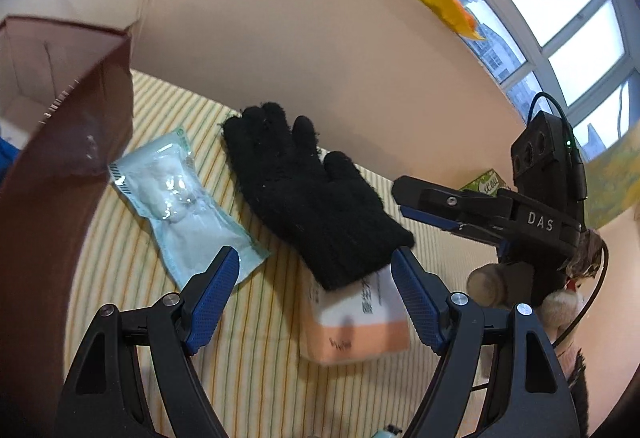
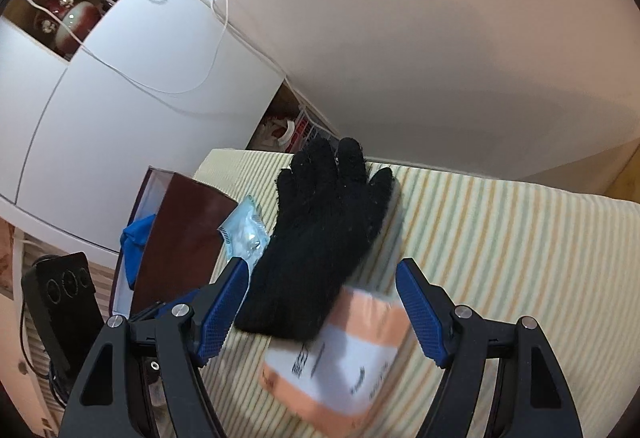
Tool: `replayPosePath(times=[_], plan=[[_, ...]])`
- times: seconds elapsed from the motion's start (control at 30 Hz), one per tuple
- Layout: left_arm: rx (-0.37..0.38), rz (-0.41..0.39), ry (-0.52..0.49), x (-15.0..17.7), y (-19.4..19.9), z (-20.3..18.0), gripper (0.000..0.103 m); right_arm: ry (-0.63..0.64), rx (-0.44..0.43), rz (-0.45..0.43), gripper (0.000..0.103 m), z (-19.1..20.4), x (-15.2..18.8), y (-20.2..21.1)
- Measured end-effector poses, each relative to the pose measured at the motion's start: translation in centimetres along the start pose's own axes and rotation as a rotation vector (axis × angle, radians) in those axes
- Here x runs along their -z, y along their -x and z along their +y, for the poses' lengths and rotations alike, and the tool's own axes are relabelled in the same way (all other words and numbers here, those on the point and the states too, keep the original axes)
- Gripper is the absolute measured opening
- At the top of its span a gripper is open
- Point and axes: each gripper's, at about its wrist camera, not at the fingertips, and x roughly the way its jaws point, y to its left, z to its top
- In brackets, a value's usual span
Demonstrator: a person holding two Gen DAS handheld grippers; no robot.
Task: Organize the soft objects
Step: 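Grasp the black glove with the left tool, then carry the black glove into the brown box and open the left tool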
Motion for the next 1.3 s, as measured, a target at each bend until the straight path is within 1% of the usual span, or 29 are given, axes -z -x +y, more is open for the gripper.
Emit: replayPosePath(times=[0.1, 0.2, 0.43, 0.47, 0.5, 0.53, 0.57, 0.6, 0.63, 0.67, 0.73, 0.83, 0.87, 0.9, 0.97, 1.03, 1.2, 1.3], plan=[[0.014, 0.026, 0.022, -0.4, -1.1, 0.3, 0.079, -0.014, -0.012, 0.028, 0.073, -0.3, -0.4, -1.7], [0.017, 0.041, 0.012, -0.5, -1.9, 0.1, 0.079, -0.022, -0.031, 0.052, 0.073, -0.4, -0.5, -3.0], [0.041, 0.064, 0.026, -0.9, -3.3, -0.2, 0.078, -0.012, -0.045, 0.086, 0.072, -0.1, -0.3, -4.5], [0.048, 0.066, 0.027, -1.0, -3.4, -0.2, 0.076, -0.012, -0.044, 0.088, 0.067, -0.1, -0.3, -4.6], [0.052, 0.072, 0.023, -0.9, -3.6, -0.2, 0.075, -0.012, -0.047, 0.092, 0.060, -0.1, -0.3, -4.7], [0.055, 0.073, 0.016, -0.9, -3.7, -0.3, 0.069, -0.014, -0.049, 0.095, 0.056, -0.1, -0.3, -4.7], [0.057, 0.074, 0.012, -0.9, -3.8, -0.4, 0.064, -0.014, -0.048, 0.097, 0.050, 0.0, -0.3, -4.8], [0.059, 0.075, 0.008, -0.9, -3.9, -0.5, 0.058, -0.009, -0.041, 0.097, 0.047, 0.1, -0.3, -4.8], [0.061, 0.073, 0.002, -0.8, -3.9, -0.7, 0.054, -0.004, -0.038, 0.097, 0.043, 0.2, -0.3, -4.8], [0.058, 0.071, -0.005, -0.8, -3.9, -0.8, 0.053, 0.000, -0.038, 0.095, 0.039, 0.3, -0.3, -4.8], [0.049, 0.058, -0.022, -0.8, -3.7, -1.1, 0.040, 0.001, -0.041, 0.085, 0.036, 0.5, -0.3, -4.5], [0.047, 0.044, -0.038, -0.8, -3.1, -1.4, 0.032, 0.009, -0.047, 0.068, 0.028, 1.0, -0.2, -3.9], [0.048, 0.040, -0.040, -0.8, -2.9, -1.4, 0.030, 0.011, -0.051, 0.065, 0.024, 1.0, -0.1, -3.5], [0.052, 0.036, -0.043, -0.7, -2.7, -1.4, 0.026, 0.013, -0.058, 0.062, 0.021, 1.2, 0.0, -3.2], [0.053, 0.026, -0.051, -0.4, -2.1, -1.4, 0.024, 0.022, -0.065, 0.054, 0.017, 1.7, 0.2, -2.6], [0.060, 0.016, -0.052, -0.1, -1.5, -1.4, 0.019, 0.034, -0.066, 0.039, 0.016, 2.4, 0.6, -2.0], [0.073, -0.025, -0.079, 0.9, 0.8, -2.0, 0.018, 0.073, -0.075, 0.013, 0.015, 4.4, 1.5, 0.0], [0.098, -0.053, -0.084, 1.5, 2.9, -2.0, 0.018, 0.084, -0.088, -0.006, 0.015, 5.6, 2.0, 1.6]])
